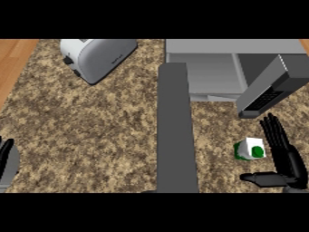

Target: Pick up the milk, place it into the microwave and close the microwave

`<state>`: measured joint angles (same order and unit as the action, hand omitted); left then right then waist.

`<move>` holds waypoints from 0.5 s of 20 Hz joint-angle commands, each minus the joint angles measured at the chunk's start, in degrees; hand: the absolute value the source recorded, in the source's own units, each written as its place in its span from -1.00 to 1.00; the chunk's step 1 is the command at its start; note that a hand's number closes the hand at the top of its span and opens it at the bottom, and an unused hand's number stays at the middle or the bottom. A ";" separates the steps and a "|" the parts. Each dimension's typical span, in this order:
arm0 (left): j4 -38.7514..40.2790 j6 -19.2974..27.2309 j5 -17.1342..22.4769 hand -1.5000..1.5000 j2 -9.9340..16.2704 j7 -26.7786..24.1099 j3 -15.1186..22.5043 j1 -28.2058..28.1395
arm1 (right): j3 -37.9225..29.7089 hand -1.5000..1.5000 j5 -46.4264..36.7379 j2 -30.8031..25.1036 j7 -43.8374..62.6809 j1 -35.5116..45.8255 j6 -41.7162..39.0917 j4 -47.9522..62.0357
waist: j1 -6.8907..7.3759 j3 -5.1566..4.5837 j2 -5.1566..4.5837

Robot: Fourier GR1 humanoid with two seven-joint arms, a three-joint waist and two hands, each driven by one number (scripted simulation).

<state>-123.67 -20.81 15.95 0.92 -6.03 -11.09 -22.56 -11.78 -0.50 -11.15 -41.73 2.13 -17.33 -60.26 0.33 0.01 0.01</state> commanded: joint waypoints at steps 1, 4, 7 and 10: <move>0.42 -0.79 1.98 -1.00 0.74 1.51 -2.69 1.12 | -0.73 -1.00 -0.67 -0.54 -3.69 1.36 0.44 5.29 | -0.07 0.00 0.00; 0.74 0.10 0.21 -1.00 -0.04 1.41 -1.09 2.03 | -1.34 -1.00 -3.93 0.94 -5.73 5.24 7.72 11.96 | 0.03 0.02 -0.07; -0.20 -1.92 1.93 -1.00 -0.31 -0.63 -2.76 -1.62 | -4.30 -1.00 -4.88 -3.62 -11.00 7.58 8.16 21.74 | 0.45 0.06 -0.15; -3.09 -2.53 3.08 -1.00 0.04 2.13 -2.69 -2.89 | -6.21 -1.00 -4.41 -4.20 -11.31 12.77 11.07 28.14 | 0.55 0.06 -0.13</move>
<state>-125.14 -22.19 18.59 1.48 -4.14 -13.54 -23.22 -15.69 -4.52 -13.32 -50.11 10.69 -8.56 -40.57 0.67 0.06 -0.10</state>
